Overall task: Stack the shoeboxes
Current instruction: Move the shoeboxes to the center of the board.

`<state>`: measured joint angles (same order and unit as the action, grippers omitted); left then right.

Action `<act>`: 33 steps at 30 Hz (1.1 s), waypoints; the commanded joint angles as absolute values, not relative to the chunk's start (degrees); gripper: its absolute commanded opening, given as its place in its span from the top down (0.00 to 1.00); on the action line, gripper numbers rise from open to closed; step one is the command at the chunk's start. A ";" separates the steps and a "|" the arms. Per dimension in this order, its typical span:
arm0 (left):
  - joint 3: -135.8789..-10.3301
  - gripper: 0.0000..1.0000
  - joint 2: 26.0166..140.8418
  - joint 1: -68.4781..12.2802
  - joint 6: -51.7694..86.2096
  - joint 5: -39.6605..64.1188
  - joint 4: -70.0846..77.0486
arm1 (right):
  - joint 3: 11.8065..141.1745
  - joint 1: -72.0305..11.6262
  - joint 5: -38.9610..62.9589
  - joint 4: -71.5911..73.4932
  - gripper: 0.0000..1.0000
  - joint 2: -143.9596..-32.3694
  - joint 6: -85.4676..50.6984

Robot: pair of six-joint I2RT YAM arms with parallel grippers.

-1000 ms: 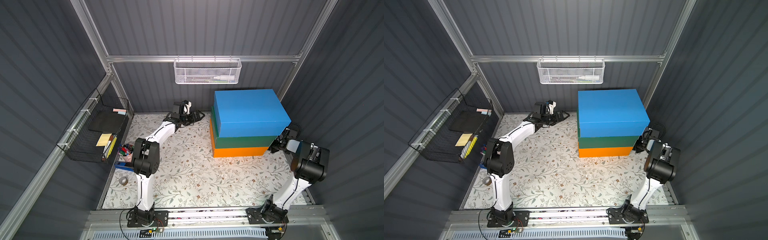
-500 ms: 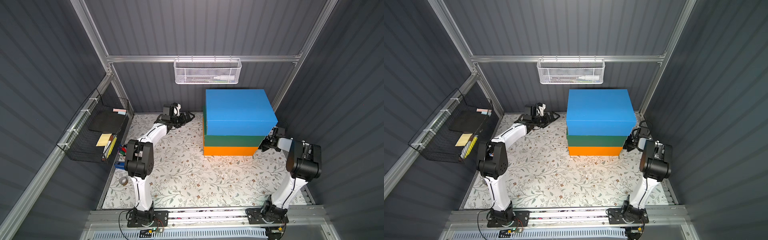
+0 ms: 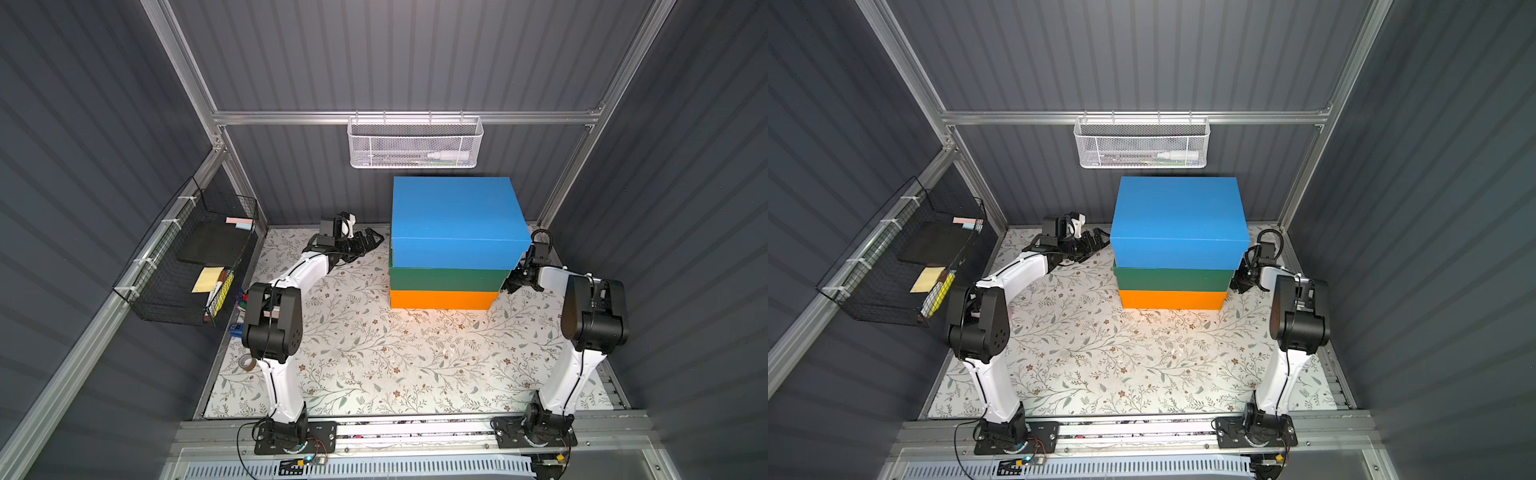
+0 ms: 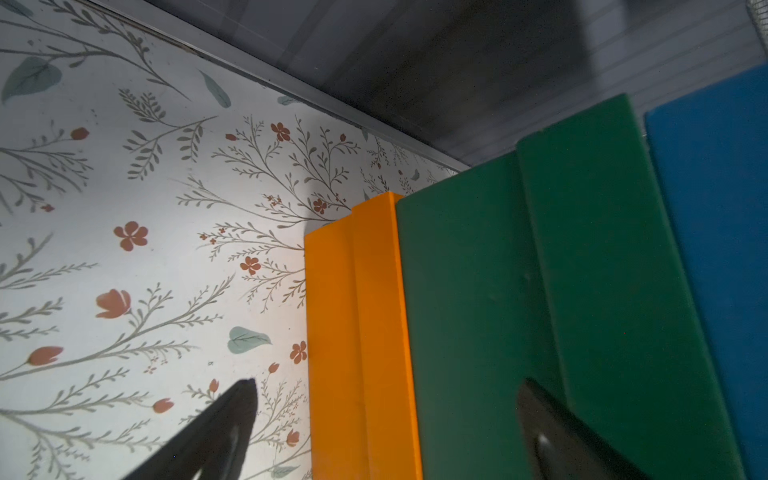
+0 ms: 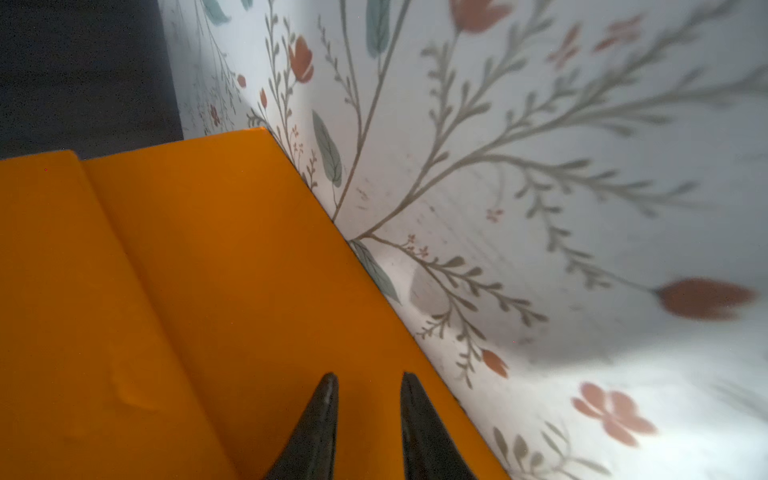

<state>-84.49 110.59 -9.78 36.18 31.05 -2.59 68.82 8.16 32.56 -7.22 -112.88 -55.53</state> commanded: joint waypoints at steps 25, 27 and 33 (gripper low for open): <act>-73.78 0.00 103.73 -9.45 33.59 30.57 1.05 | 79.53 6.30 28.91 -19.39 0.66 -113.53 -45.20; -74.18 0.00 103.20 -9.40 33.44 30.12 0.73 | 80.05 7.44 28.26 -21.09 0.63 -112.25 -43.45; -76.69 0.00 100.42 -9.40 31.15 27.98 -2.24 | 80.49 11.65 27.78 -25.59 0.57 -105.58 -38.87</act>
<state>-74.52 104.07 -9.67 33.80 29.61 -0.34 78.89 9.93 29.12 -21.54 -109.97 -42.83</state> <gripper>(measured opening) 0.996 0.424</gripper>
